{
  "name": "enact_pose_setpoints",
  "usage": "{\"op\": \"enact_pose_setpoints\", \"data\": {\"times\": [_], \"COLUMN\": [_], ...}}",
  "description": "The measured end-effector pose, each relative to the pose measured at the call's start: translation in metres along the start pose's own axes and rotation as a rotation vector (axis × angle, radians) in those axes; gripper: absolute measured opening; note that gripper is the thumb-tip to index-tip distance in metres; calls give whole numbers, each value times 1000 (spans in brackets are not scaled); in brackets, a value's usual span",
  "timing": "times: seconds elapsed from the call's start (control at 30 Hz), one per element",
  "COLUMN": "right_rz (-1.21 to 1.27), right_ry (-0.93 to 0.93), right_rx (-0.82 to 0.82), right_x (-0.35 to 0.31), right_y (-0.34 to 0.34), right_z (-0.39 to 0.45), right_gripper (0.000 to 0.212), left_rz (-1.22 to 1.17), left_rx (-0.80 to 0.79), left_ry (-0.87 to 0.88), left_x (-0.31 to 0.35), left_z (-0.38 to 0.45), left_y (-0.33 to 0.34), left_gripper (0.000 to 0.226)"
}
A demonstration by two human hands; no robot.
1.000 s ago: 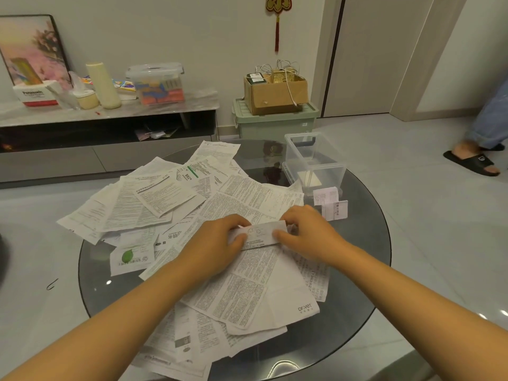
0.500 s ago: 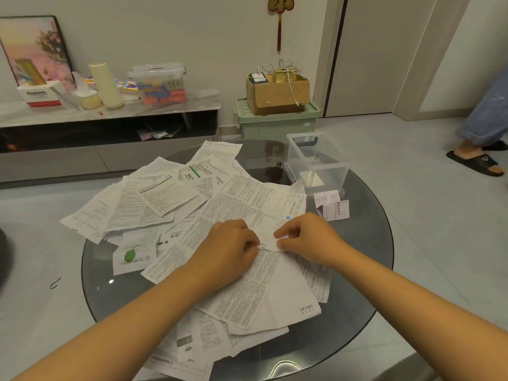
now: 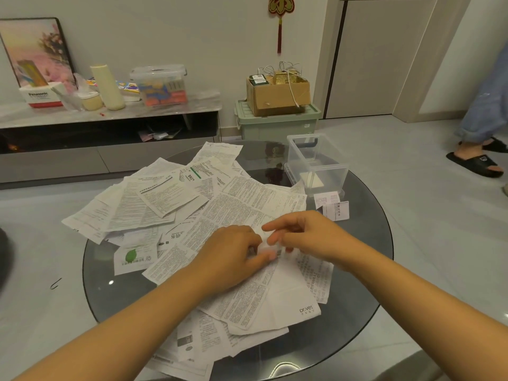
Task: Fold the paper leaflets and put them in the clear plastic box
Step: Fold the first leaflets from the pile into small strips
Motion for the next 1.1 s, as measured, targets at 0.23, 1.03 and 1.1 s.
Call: {"op": "enact_pose_setpoints", "data": {"times": [0.23,1.03,1.1], "right_rz": [-189,-54,-47], "right_ry": [-133,-38,-64], "right_rx": [82,279,318], "right_x": [12,28,26], "right_y": [5,-5,-10], "right_z": [12,22,21], "right_gripper": [38,8,8], "left_rz": [-278,-819,-863], "left_rx": [34,-20,6], "left_ry": [-182,-472,-469], "left_x": [-10,-5,0], "left_z": [3,19,22], "left_y": [3,4,4], "left_gripper": [15,2,6]}}
Point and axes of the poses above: each hand's wrist, its own z-axis towards the middle knuckle, its own y-axis out of the palm, x = y × z, the point moved 2 cm from there along z, towards the middle knuckle, and after that the axes turned 15 degrees about z, right-handed, at the moved point
